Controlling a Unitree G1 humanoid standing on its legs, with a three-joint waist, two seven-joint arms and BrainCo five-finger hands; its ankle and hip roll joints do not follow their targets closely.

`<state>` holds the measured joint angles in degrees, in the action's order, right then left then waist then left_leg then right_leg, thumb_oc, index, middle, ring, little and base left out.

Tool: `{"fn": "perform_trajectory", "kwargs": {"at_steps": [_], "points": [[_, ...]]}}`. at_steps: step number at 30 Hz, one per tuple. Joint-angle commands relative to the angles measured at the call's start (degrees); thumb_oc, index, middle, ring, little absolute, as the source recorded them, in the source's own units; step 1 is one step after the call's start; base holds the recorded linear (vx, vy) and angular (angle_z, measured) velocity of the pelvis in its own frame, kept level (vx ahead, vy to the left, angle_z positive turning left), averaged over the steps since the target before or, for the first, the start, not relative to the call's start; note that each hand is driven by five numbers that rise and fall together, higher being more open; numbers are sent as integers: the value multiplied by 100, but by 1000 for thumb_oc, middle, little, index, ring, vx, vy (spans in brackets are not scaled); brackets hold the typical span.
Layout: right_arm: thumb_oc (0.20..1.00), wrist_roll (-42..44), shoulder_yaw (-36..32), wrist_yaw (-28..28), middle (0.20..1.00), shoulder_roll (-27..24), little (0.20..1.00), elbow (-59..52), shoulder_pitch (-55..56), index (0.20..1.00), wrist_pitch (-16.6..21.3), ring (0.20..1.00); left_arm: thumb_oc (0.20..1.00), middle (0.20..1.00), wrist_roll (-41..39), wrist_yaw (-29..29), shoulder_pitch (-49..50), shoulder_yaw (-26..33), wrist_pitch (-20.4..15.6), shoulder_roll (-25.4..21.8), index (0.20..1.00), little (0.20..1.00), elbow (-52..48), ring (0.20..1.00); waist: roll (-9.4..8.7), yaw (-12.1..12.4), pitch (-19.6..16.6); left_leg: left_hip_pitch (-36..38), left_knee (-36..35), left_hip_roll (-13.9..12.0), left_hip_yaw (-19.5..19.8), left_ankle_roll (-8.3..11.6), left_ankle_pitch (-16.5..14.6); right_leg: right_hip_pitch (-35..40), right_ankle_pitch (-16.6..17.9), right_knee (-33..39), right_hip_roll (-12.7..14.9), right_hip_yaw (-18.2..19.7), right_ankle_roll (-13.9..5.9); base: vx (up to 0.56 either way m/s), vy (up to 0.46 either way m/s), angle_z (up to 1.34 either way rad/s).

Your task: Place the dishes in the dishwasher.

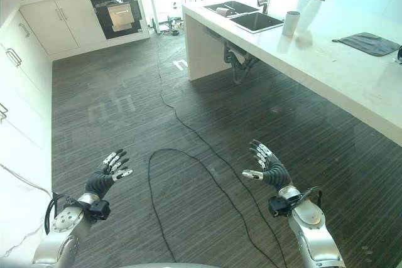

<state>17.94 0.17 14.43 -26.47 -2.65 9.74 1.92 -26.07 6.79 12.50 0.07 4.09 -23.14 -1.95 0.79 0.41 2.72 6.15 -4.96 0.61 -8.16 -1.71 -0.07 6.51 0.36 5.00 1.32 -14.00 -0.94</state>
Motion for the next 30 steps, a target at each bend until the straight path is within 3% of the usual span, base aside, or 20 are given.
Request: {"fn": "perform_trajectory", "kwargs": {"at_steps": [1,10,15,27,30], "points": [[1000,-38,116,8,1000,-41,1000,-8,-414,1000,243,1000,1000,1000,-194,-67,-220,326,-523,-221,1000,1000,37,1000,-202,20,-103,120,-4,-153,-19,261,-201,37,117,0,260,107,-452,0,0,0],[1000,-2,60,71,1000,17,1000,-97,-367,1000,275,1000,1000,1000,-607,-142,-205,335,-562,-24,1000,1000,32,1000,-251,13,-122,132,-4,-160,-18,258,-206,49,102,0,234,123,-427,0,0,0],[1000,82,83,134,1000,161,1000,-12,-370,1000,340,1000,1000,1000,-879,-189,-253,401,-916,111,1000,1000,-18,1000,-277,7,-128,139,-4,-174,-30,261,-207,57,89,0,216,125,-410,10,-29,0],[1000,-40,143,182,1000,98,1000,-202,-352,1000,275,1000,1000,1000,-1086,-125,-158,434,-928,176,1000,1000,-50,1000,-297,12,-77,238,-4,-215,-39,289,-167,99,41,0,86,204,-315,32,-76,-1],[1000,5,167,213,1000,45,1000,-190,-366,1000,298,1000,1000,1000,-1171,-237,-150,458,-1014,194,1000,1000,-62,1000,-360,63,66,48,539,-229,-65,402,-52,153,50,0,73,219,-226,35,-112,-3]]}}
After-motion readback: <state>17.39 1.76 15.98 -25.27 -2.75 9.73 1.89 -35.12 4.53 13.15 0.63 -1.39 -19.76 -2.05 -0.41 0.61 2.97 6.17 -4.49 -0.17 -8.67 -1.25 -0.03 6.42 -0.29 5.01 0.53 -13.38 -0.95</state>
